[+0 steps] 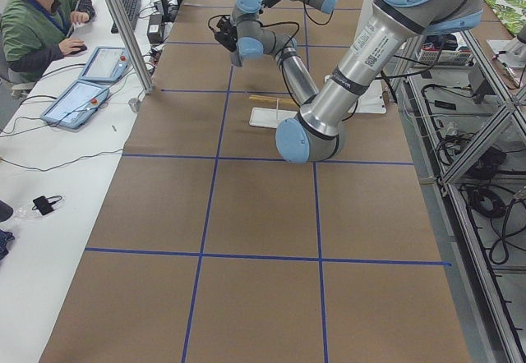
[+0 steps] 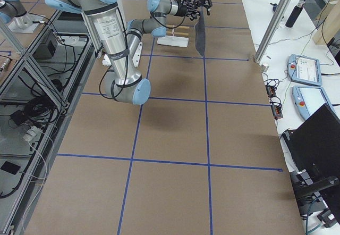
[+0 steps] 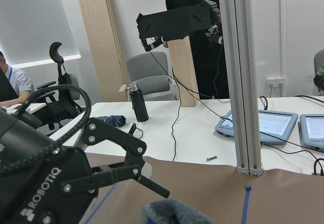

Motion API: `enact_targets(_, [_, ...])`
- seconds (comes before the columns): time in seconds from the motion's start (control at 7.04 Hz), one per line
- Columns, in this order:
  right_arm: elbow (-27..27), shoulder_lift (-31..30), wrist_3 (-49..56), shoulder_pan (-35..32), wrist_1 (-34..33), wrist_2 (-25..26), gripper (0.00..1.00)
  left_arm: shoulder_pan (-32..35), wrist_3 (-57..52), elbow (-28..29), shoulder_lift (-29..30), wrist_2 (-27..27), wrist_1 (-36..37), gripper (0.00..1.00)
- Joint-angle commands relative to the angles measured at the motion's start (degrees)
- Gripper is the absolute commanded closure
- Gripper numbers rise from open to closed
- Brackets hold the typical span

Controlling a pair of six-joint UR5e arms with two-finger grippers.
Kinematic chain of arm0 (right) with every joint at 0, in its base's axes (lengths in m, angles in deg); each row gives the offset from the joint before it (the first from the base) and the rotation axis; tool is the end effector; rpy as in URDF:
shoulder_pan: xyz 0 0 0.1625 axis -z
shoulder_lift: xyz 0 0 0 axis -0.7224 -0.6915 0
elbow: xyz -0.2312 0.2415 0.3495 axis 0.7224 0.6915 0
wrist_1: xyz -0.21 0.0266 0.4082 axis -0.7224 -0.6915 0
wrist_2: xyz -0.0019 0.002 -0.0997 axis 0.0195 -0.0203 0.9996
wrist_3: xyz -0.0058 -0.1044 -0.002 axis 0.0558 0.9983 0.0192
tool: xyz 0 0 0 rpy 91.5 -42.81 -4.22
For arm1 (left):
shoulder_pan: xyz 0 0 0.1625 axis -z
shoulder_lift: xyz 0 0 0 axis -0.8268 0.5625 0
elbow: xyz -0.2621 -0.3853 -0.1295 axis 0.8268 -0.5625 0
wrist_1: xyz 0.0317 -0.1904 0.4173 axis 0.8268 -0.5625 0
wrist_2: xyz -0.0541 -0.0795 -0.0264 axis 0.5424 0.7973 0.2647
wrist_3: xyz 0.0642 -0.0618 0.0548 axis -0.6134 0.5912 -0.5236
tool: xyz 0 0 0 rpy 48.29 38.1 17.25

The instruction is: Hang towel on rack

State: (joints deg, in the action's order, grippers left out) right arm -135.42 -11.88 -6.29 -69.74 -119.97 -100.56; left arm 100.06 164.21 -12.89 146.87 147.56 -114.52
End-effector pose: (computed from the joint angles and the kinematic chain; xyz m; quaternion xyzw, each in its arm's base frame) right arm -0.4649 -0.4087 0.1081 0.5274 -0.4861 0.1051 0.6889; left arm 0.4437 -0.5580 0.1028 -0.1888 0.6141 -0.4536 0.6176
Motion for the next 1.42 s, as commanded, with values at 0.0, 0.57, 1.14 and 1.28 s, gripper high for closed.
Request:
enact_targets(0.0, [0.0, 0.2, -0.3, 0.7, 0.0, 1.2, 1.0, -0.2, 1.7, 0.0, 0.2, -0.1, -0.1, 0.02])
enact_targets(0.57, [0.2, 0.1, -0.6, 0.8, 0.1, 3.3, 1.0, -0.3, 2.8, -0.9, 0.0, -0.1, -0.3, 0.02])
enact_targets(1.14, [0.3, 1.3, -1.4, 0.8, 0.2, 6.8, 1.0, -0.3, 3.1, -1.5, 0.1, -0.1, -0.2, 0.02])
enact_targets(1.28, [0.3, 2.6, -1.6, 0.8, 0.2, 7.0, 1.0, -0.5, 3.1, -1.3, 0.1, -0.1, -0.3, 0.02])
